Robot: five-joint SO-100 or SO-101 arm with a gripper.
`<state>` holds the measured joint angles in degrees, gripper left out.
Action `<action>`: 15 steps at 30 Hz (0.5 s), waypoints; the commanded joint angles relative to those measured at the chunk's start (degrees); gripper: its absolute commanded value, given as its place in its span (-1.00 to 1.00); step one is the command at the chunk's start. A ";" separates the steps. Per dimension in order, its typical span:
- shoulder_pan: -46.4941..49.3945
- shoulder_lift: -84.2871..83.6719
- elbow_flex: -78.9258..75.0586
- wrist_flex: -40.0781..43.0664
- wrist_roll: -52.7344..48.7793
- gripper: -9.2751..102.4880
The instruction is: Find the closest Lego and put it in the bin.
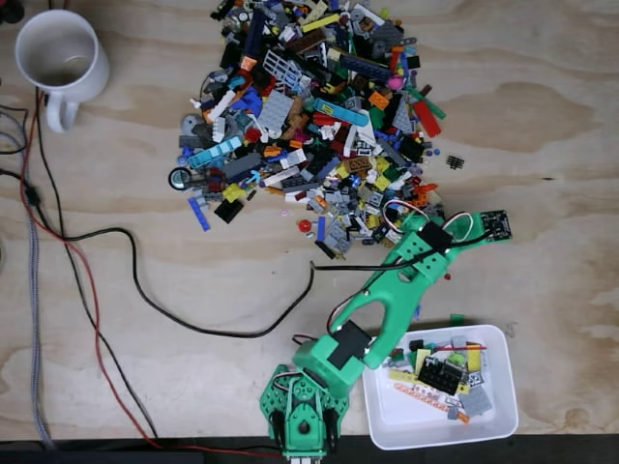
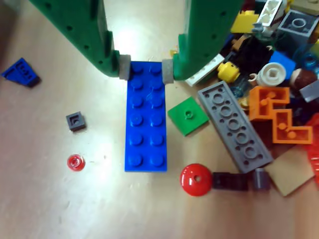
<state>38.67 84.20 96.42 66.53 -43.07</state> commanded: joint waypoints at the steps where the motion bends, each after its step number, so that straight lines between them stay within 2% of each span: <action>1: -0.18 6.24 -8.35 5.01 0.70 -0.73; 15: 14.59 20.92 -14.15 24.26 -2.11 -0.73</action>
<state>48.52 96.06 86.75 87.28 -43.68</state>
